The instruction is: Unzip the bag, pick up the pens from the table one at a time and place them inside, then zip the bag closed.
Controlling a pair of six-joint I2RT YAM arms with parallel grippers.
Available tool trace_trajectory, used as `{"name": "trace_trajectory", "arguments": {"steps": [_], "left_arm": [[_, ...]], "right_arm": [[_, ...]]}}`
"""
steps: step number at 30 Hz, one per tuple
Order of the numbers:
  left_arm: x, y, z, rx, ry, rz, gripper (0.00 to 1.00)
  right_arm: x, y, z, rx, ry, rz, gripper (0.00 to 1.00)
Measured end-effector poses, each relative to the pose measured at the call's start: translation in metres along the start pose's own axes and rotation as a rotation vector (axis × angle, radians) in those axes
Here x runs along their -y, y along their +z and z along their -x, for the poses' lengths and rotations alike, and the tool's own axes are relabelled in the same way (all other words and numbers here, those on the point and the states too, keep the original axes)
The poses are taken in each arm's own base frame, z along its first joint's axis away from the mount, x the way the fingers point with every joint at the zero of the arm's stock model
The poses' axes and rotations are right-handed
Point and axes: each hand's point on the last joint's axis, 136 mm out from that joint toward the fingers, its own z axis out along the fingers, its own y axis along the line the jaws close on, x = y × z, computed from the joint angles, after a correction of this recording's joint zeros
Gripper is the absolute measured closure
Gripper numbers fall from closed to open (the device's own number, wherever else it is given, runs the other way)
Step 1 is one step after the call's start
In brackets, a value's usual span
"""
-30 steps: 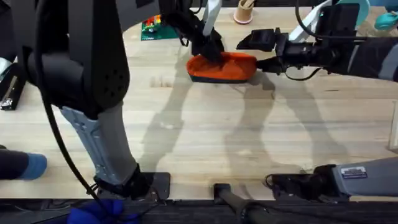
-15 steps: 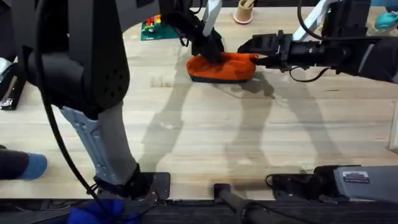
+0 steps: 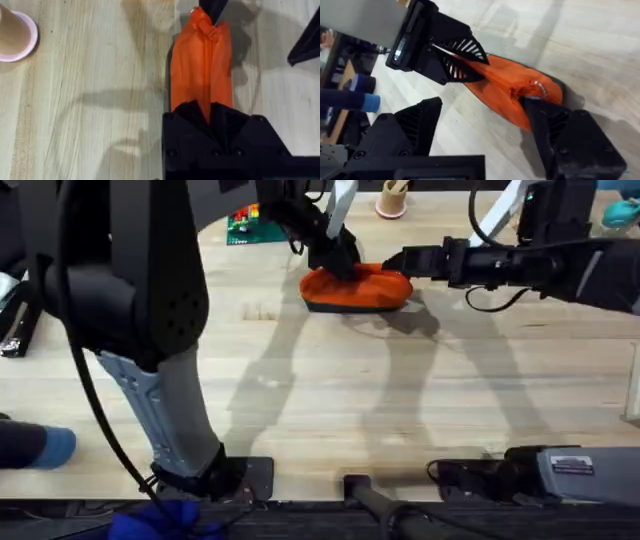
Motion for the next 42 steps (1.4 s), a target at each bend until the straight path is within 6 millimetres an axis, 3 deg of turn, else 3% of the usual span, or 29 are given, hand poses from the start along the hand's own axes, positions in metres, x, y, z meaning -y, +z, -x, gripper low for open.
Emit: {"name": "trace_trajectory", "arguments": {"steps": [7,14,23,31,42], "left_arm": [[0.000,0.000,0.000,-0.001,0.001,0.001,0.960],[0.000,0.000,0.000,-0.001,0.000,0.000,0.960],[0.000,0.000,0.000,-0.001,0.000,0.000,0.960],[0.000,0.000,0.000,-0.001,0.000,0.000,0.960],[0.000,0.000,0.000,-0.001,-0.001,0.000,0.960]], "right_arm": [[-0.002,-0.003,0.006,0.023,-0.028,-0.007,0.006],[-0.011,-0.023,0.028,0.106,-0.099,-0.043,0.006],[-0.008,-0.032,0.034,0.132,-0.089,-0.077,0.006],[0.002,-0.056,0.018,0.024,0.058,-0.271,0.006],[-0.012,-0.095,0.043,-0.043,0.040,-0.515,0.006]]}}
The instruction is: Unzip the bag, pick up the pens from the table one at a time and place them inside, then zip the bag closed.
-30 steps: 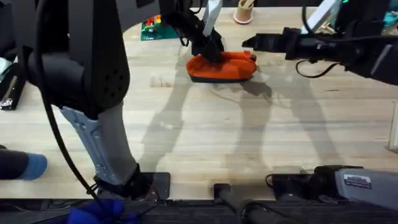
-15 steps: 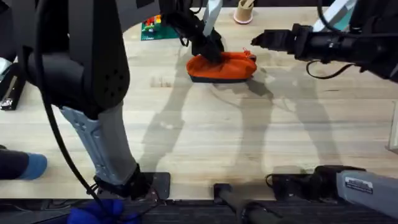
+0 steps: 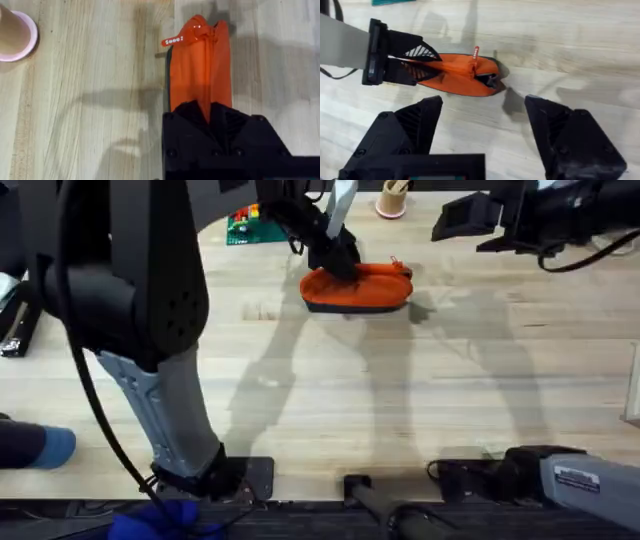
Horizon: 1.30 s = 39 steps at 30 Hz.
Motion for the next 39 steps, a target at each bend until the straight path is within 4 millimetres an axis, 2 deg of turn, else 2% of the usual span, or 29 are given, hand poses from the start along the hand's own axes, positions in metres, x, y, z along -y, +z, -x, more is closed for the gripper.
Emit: {"name": "trace_trajectory", "arguments": {"steps": [4,7,16,22,27,39], "left_arm": [[0.000,0.000,0.000,0.000,0.000,0.000,0.959],[0.000,0.000,0.000,0.000,0.000,0.000,0.960],[0.000,0.000,0.000,0.000,0.000,0.000,0.960],[0.000,0.000,0.000,0.000,0.000,0.000,0.960],[0.000,0.000,0.000,0.000,0.000,0.000,0.960],[0.000,0.000,0.000,0.000,0.000,0.000,0.960]], "right_arm": [[-0.003,-0.008,0.005,-0.006,-0.015,-0.037,0.006],[-0.006,-0.006,0.012,-0.005,-0.027,-0.045,0.006],[-0.007,0.028,0.013,-0.077,-0.037,-0.045,0.005],[-0.004,0.043,0.019,-0.075,-0.042,-0.042,0.005],[-0.010,0.060,0.022,-0.073,-0.069,-0.027,0.006],[-0.017,0.097,0.010,-0.134,-0.102,-0.009,0.006]]}}
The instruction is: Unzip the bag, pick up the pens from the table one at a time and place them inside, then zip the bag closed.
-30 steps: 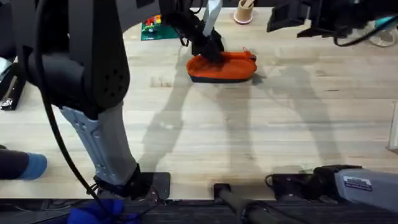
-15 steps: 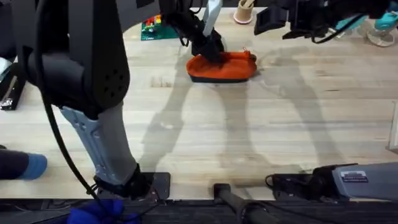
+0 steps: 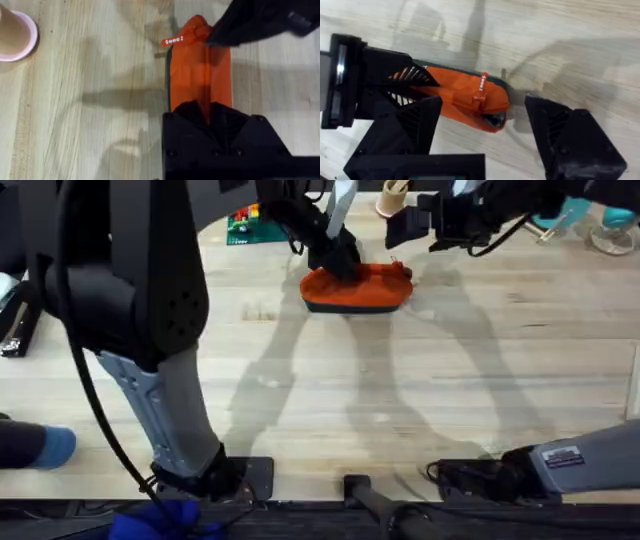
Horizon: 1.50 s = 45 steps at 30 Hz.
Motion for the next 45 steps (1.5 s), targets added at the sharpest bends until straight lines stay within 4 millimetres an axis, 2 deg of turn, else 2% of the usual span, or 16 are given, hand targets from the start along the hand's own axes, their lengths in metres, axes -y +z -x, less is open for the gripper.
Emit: {"name": "trace_trajectory", "arguments": {"steps": [7,36,39,45], "left_arm": [[0.000,0.000,0.000,0.000,0.000,0.000,0.960],[0.000,0.000,0.000,-0.002,0.000,0.001,0.960],[0.000,0.000,-0.001,-0.005,0.000,0.003,0.960],[0.000,0.000,-0.001,-0.006,0.001,0.003,0.960]], "right_arm": [[-0.006,0.018,-0.006,-0.036,-0.014,0.010,0.005],[-0.003,0.051,-0.016,-0.089,0.002,0.015,0.012],[-0.004,0.054,-0.016,-0.094,0.008,0.021,0.073],[-0.012,0.054,-0.016,-0.095,0.001,0.043,0.305]]}}
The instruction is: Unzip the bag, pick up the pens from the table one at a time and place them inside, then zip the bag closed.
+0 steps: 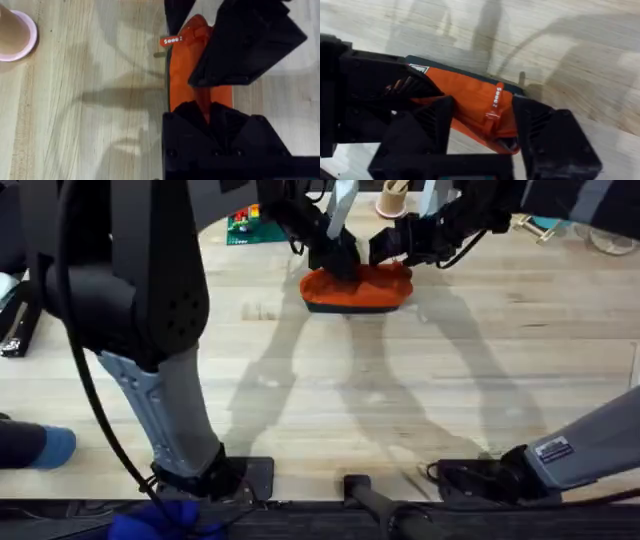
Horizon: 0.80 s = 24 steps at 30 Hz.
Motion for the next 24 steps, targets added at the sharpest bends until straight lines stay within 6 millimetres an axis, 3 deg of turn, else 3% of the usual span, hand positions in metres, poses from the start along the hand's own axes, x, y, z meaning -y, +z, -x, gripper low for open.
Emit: {"name": "trace_trajectory", "arguments": {"steps": [10,11,12,16,24], "left_arm": [[0.0001,0.0002,0.0001,-0.001,0.001,0.000,0.960],[0.0002,0.0004,0.0004,0.000,0.002,0.000,0.960],[0.0001,0.0004,0.0002,-0.001,0.002,0.000,0.960],[0.0008,0.0004,0.0001,-0.001,0.000,-0.002,0.960],[0.0009,0.0004,0.0002,-0.001,-0.001,-0.003,0.960]], "right_arm": [[-0.0055,-0.0001,0.0004,-0.001,-0.002,0.022,0.566],[-0.0065,-0.0003,0.0005,-0.001,-0.002,0.026,0.622],[-0.0067,-0.0005,0.0009,0.000,-0.003,0.028,0.750],[-0.0032,-0.0004,0.0014,0.002,-0.001,0.010,0.941],[0.0016,0.0003,0.0015,0.002,0.007,-0.008,0.969]]}}
